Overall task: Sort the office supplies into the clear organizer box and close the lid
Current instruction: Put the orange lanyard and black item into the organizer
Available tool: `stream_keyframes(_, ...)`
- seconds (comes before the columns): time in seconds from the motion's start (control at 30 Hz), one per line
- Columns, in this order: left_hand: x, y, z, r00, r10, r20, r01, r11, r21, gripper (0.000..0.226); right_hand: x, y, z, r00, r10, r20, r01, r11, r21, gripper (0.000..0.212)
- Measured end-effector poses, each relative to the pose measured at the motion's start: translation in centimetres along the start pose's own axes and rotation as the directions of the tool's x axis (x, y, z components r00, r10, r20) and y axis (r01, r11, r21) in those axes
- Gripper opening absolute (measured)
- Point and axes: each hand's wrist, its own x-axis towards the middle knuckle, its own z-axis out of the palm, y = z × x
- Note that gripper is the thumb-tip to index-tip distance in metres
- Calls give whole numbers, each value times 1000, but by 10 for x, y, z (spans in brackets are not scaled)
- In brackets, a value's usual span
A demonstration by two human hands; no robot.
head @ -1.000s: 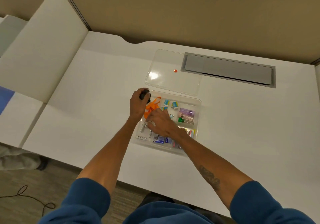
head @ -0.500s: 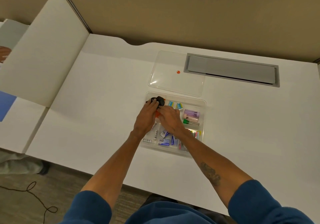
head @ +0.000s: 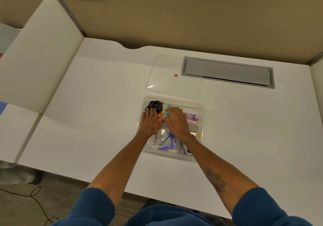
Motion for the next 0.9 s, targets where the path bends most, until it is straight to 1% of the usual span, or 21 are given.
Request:
stream_keyframes(0.07,6,-1,-13,1000,-12,11,13,992,-122,71,1,4,-1,999,16,-31,-16,1000,19,30)
stream_keyframes(0.13,6,-2,-28,1000,-23,-16,19,974,-227,51,1,8,-2,995,41,-90,-35,997,67,28)
stream_keyframes(0.2,1,-1,-38,994,-63,-92,38,967,-252,33,2,8,-5,988,74,-134,-61,993,98,27)
stream_keyframes(0.23,-3,-1,-41,985,-98,-142,57,963,-263,28,3,8,-6,985,83,-149,-68,993,98,26)
stream_keyframes(0.3,-6,0,-39,962,-156,-222,85,951,-298,24,5,10,-8,980,91,-177,-73,992,103,24)
stream_keyframes(0.33,-7,0,-36,953,-158,-257,67,941,-332,23,6,10,-9,977,99,-192,-78,990,114,23)
stream_keyframes(0.37,-8,0,-32,950,-130,-284,17,929,-370,26,7,11,-9,972,112,-206,-88,988,124,22)
stream_keyframes(0.4,-8,0,-28,955,-72,-288,-49,920,-390,33,8,12,-11,967,124,-223,-98,988,123,22)
stream_keyframes(0.47,-9,2,-16,970,83,-231,-157,932,-326,54,9,13,-13,956,137,-260,-117,989,91,22)
stream_keyframes(0.5,-10,3,-9,973,134,-187,-184,942,-279,63,9,14,-15,951,140,-275,-126,990,70,23)
stream_keyframes(0.53,-9,3,-4,976,155,-152,-190,950,-247,68,10,14,-17,948,143,-285,-133,990,54,24)
stream_keyframes(0.67,-1,4,7,992,94,-90,-106,985,-140,77,12,21,-23,947,134,-291,-126,991,46,26)
stream_keyframes(0.77,15,-2,15,997,75,-32,-79,990,-121,87,14,27,-28,942,144,-304,-132,989,59,25)
stream_keyframes(0.83,23,-6,19,995,78,-58,-85,985,-148,89,17,30,-31,932,153,-327,-133,988,83,25)
stream_keyframes(0.87,22,-5,17,991,80,-105,-98,980,-176,86,19,32,-33,927,163,-339,-137,986,99,24)
stream_keyframes(0.9,18,-3,13,980,79,-181,-115,973,-199,79,21,34,-35,922,174,-347,-143,983,113,24)
